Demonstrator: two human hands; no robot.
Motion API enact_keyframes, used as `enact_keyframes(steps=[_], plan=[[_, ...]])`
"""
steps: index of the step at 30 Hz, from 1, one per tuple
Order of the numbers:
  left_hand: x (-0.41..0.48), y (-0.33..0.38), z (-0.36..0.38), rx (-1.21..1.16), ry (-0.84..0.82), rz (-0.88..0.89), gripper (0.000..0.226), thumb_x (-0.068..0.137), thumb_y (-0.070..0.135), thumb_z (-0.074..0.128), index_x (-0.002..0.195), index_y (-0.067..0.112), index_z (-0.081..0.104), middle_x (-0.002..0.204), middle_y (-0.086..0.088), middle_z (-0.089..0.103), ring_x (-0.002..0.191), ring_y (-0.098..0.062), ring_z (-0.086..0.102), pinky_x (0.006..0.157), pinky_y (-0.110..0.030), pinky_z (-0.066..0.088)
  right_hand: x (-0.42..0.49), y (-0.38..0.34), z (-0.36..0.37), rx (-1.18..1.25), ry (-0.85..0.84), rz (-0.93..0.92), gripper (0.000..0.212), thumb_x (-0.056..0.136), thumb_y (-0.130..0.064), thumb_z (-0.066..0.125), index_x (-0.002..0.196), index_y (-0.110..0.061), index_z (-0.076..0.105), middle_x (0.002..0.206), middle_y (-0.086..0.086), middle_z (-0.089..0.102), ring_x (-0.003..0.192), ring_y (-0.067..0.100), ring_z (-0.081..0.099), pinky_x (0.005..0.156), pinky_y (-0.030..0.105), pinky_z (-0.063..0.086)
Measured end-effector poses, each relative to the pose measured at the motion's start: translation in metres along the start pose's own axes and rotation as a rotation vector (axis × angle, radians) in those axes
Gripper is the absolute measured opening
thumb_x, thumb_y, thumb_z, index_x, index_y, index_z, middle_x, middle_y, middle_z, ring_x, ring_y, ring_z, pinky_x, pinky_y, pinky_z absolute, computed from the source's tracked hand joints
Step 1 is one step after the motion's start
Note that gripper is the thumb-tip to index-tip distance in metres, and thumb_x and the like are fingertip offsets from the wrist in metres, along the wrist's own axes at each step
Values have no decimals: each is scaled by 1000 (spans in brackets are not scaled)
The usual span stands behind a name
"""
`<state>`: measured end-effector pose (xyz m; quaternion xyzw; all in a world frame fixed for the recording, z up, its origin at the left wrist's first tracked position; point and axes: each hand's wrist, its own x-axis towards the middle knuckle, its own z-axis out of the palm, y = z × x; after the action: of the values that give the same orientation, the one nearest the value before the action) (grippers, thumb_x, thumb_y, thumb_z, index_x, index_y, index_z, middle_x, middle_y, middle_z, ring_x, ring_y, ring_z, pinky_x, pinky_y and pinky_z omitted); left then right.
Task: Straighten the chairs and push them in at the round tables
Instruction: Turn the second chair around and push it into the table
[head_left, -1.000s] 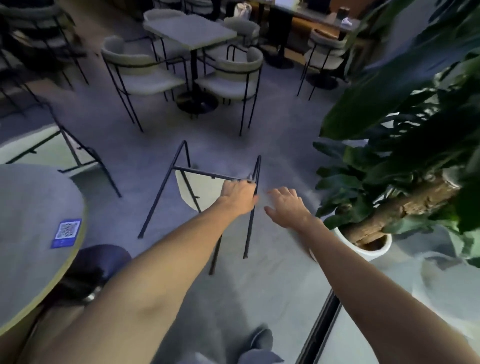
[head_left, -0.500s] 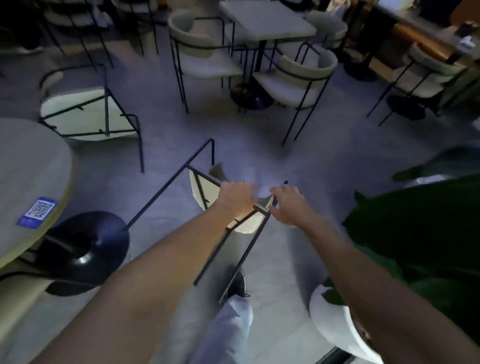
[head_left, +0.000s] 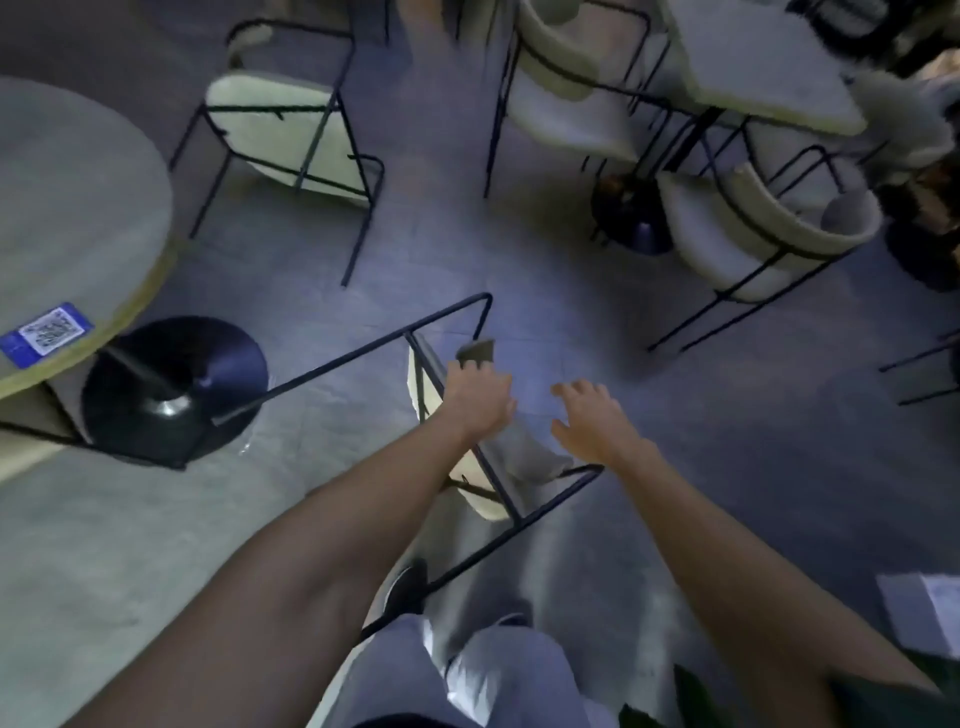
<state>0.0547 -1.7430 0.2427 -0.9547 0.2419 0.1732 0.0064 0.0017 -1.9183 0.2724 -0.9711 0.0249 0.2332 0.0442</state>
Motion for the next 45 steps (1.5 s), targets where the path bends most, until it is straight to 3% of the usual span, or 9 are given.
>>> enact_keyframes(steps=[11,16,21,27,33,36,39,43,45], plan=[[94,-1,2,-214,-106,-472,49,100,49,35,135,17,48,137,-13,53,126,-36,48,101,-50,34,179,31,-27,-161,-50,-471,55,94,-28,56,145,-12,43,141,14,48,128,39,42,104,45,38],[126,48,12,-547,-150,-811,53,100,50,35,142,18,40,141,-15,49,127,-38,48,102,-51,35,233,65,-31,-296,-167,-693,55,92,-28,57,142,-10,45,138,19,49,123,42,45,104,48,40],[134,92,12,-668,-174,-928,61,101,50,37,151,16,29,148,-16,44,131,-39,45,106,-52,31,246,86,-49,-362,-270,-762,56,93,-28,59,144,-12,42,141,17,45,126,41,42,105,50,38],[143,99,5,-705,-124,-1027,54,100,49,40,143,17,41,143,-14,47,128,-38,48,103,-50,34,249,83,-54,-281,-233,-879,43,93,-21,57,135,-12,51,131,18,53,119,42,47,98,50,42],[159,120,17,-967,121,-1313,51,98,50,42,136,17,48,135,-17,54,123,-39,53,100,-48,40,277,77,-45,-287,-292,-970,41,94,-33,57,131,-13,56,129,19,56,120,41,51,102,45,41],[167,133,25,-1140,247,-1495,55,97,53,42,139,18,46,137,-16,54,126,-37,53,103,-45,42,287,73,-41,-233,-392,-974,53,93,-59,41,122,-19,60,125,15,60,119,36,53,101,47,43],[185,165,31,-1373,526,-1740,55,99,50,43,141,14,48,140,-16,54,130,-33,49,104,-38,38,302,84,-34,-243,-488,-1025,73,78,-78,21,110,-26,61,119,10,65,115,33,57,99,48,45],[221,231,43,-1742,841,-1930,49,99,48,46,130,11,57,133,-13,60,122,-31,56,104,-39,44,289,128,-45,-166,-581,-1020,50,101,-52,39,108,-10,65,113,14,66,109,30,59,92,36,42],[232,255,45,-1926,1052,-2008,47,98,50,47,123,12,57,120,-14,65,107,-33,64,93,-44,53,288,145,-46,-132,-640,-1005,45,102,-48,42,107,-10,64,108,15,65,106,32,61,92,38,46]])
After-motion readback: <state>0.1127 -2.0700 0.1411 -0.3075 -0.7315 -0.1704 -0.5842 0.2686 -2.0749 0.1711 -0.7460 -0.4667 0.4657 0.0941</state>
